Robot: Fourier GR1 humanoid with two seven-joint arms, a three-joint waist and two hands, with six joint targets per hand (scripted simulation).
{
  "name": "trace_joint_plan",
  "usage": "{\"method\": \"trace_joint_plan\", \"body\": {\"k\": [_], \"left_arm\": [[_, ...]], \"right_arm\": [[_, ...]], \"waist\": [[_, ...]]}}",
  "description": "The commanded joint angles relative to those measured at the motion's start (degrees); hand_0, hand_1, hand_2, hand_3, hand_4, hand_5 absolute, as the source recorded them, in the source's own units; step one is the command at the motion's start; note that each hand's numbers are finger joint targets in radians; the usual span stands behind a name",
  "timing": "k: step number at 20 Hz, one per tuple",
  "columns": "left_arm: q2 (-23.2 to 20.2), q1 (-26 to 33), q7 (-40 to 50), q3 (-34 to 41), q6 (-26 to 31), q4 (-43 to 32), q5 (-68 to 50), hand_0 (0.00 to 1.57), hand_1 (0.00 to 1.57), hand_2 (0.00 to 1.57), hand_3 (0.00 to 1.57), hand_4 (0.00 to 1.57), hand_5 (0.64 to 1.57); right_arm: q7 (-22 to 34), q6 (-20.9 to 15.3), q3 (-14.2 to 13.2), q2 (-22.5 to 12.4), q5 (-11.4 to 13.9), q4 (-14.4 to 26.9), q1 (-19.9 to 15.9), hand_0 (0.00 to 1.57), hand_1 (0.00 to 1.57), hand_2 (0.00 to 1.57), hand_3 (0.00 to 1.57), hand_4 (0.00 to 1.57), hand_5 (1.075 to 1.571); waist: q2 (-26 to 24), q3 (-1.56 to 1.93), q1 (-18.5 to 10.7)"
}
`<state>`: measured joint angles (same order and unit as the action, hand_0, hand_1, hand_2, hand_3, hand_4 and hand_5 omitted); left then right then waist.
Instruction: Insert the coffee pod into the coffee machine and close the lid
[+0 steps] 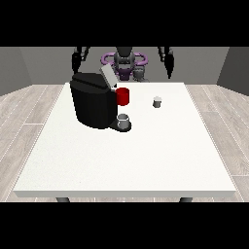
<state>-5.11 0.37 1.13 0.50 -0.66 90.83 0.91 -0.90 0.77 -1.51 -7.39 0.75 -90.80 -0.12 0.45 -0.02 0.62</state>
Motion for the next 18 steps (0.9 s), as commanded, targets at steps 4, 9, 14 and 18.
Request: {"method": "trace_joint_plan", "body": {"k": [4,9,14,18], "left_arm": [[-5.3,0.8,-4.0,-4.6,5.5,2.0,5.8,0.0,0.0,0.0,0.0,0.0,1.571],[-13.1,-2.8,-7.5,-3.7,8.7,-1.3,11.3,0.0,0.0,0.0,0.0,0.0,1.571],[-15.9,-8.9,-1.0,-2.5,10.7,-5.4,13.9,0.0,0.0,0.0,0.0,0.0,1.571],[-18.6,-14.1,-3.9,-0.9,11.6,-12.8,16.5,0.0,0.0,0.0,0.0,0.0,1.571]], "right_arm": [[-2.0,-1.4,1.0,3.6,0.5,4.6,1.2,0.0,0.0,0.0,0.0,0.0,1.571],[-2.1,-7.4,0.0,2.4,6.3,2.9,-1.2,0.0,0.0,0.0,0.0,0.0,1.571],[-0.9,-9.3,0.2,2.8,8.2,3.3,-4.4,0.0,0.0,0.0,0.0,0.0,1.571],[-1.1,-8.5,2.6,4.0,8.8,2.7,-7.2,0.0,0.0,0.0,0.0,0.0,1.571]], "waist": [[-1.3,0.04,-1.4],[1.2,0.01,2.1],[3.0,0.02,3.5],[7.2,0.0,5.9]]}}
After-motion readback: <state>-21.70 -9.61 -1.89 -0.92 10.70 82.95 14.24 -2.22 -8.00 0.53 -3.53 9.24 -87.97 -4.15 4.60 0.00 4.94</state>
